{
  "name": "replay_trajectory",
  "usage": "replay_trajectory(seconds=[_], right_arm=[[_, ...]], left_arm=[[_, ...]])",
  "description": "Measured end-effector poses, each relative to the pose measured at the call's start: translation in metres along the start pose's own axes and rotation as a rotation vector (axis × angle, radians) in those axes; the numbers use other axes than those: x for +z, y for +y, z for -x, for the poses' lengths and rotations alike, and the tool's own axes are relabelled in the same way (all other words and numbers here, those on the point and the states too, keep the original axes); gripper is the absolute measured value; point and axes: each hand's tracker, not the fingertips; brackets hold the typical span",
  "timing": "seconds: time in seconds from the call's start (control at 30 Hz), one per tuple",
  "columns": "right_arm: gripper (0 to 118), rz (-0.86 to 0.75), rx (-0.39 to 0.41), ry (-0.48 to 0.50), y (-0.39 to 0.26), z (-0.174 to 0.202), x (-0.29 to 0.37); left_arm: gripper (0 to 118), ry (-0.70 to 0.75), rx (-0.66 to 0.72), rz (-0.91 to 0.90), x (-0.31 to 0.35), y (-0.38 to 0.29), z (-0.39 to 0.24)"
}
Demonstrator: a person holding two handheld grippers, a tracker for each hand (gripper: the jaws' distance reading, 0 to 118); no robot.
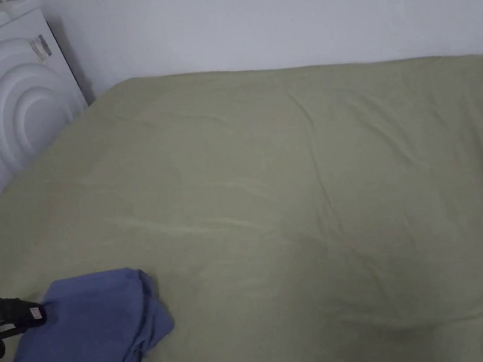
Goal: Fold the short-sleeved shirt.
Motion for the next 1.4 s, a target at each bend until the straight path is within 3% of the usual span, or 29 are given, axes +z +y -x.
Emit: replay_trajectory(seconds=[0.17,0.3,0.4,0.43,0.47,0.53,0.57,0.73,0.9,1.03,1.4], right_arm=[[0,-0.070,0.079,0.072,0.002,0.022,0.033],[0,-0.164,0.173,-0.003,0.007,0.037,0.078],[0,-0.236,0.214,-0.104,0.017,0.043,0.111],[0,-0.262,0.225,-0.159,0.019,0.045,0.120],[0,-0.290,0.242,-0.227,0.021,0.049,0.129],[0,-0.327,0.263,-0.314,0.026,0.054,0.143],[0,-0.344,0.265,-0.345,0.027,0.056,0.148],[0,-0.417,0.322,-0.496,0.022,0.076,0.161],[0,-0.502,0.356,-0.567,0.018,0.091,0.169],[0,-0.534,0.378,-0.600,0.028,0.103,0.178],[0,-0.679,0.469,-0.685,0.072,0.132,0.202]], left_arm=[[95,0.149,-0.001,-0.187,0.081,-0.014,-0.033],[92,0.144,-0.209,-0.340,0.124,-0.064,-0.116],[85,0.103,-0.370,-0.406,0.119,-0.093,-0.150],[77,0.057,-0.420,-0.412,0.115,-0.109,-0.172],[62,0.004,-0.466,-0.404,0.109,-0.126,-0.196],[9,-0.104,-0.537,-0.396,0.104,-0.175,-0.259],[3,-0.148,-0.557,-0.391,0.095,-0.189,-0.280],[1,-0.315,-0.567,-0.429,0.076,-0.248,-0.360],[1,-0.335,-0.621,-0.485,0.091,-0.287,-0.429],[1,-0.250,-0.670,-0.564,0.108,-0.290,-0.449],[1,-0.216,-0.669,-0.690,0.149,-0.247,-0.453]])
